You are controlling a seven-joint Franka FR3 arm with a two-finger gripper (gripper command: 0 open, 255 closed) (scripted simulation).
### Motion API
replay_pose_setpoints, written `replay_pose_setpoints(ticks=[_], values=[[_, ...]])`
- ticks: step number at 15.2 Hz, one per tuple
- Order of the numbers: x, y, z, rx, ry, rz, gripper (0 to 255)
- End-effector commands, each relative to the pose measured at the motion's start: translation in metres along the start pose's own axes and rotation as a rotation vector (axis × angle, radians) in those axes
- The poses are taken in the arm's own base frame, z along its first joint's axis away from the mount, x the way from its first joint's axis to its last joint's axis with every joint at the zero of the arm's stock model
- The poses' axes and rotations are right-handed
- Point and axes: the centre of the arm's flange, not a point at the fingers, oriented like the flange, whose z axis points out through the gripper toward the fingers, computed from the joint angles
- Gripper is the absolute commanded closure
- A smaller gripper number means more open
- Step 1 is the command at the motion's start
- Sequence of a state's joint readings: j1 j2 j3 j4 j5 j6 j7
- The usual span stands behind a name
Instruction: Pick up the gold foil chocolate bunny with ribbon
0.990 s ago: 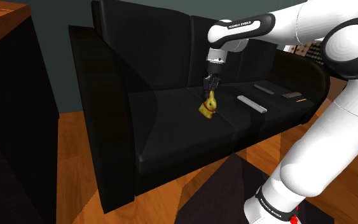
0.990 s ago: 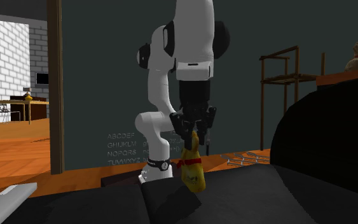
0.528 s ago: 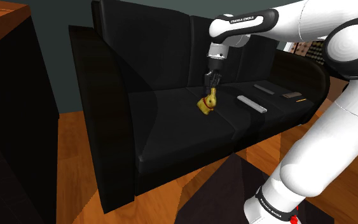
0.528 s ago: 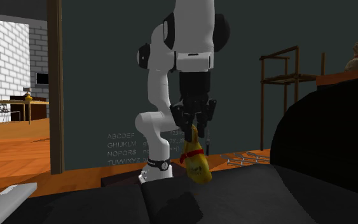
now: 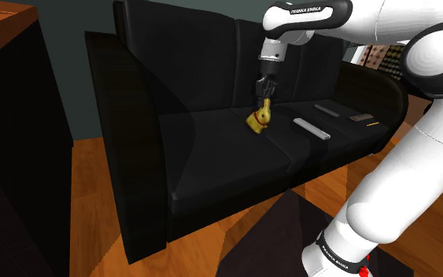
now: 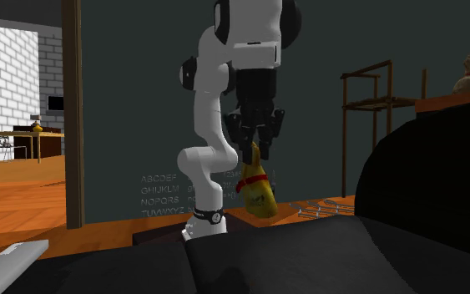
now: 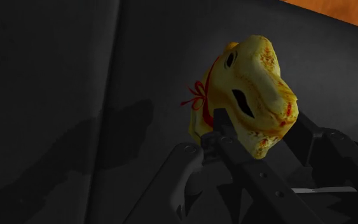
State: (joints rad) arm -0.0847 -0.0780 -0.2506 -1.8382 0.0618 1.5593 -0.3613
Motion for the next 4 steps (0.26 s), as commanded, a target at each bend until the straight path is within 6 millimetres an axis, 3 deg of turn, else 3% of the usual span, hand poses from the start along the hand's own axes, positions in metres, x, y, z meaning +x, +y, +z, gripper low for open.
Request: replay_pose_setpoints(ticks=[1, 4], values=[[-0.0018, -0.0011, -0.0099, 0.0, 0.0, 0.0, 255], [-0.0028, -0.002, -0.0158, 0.0, 0.0, 0.0, 255]])
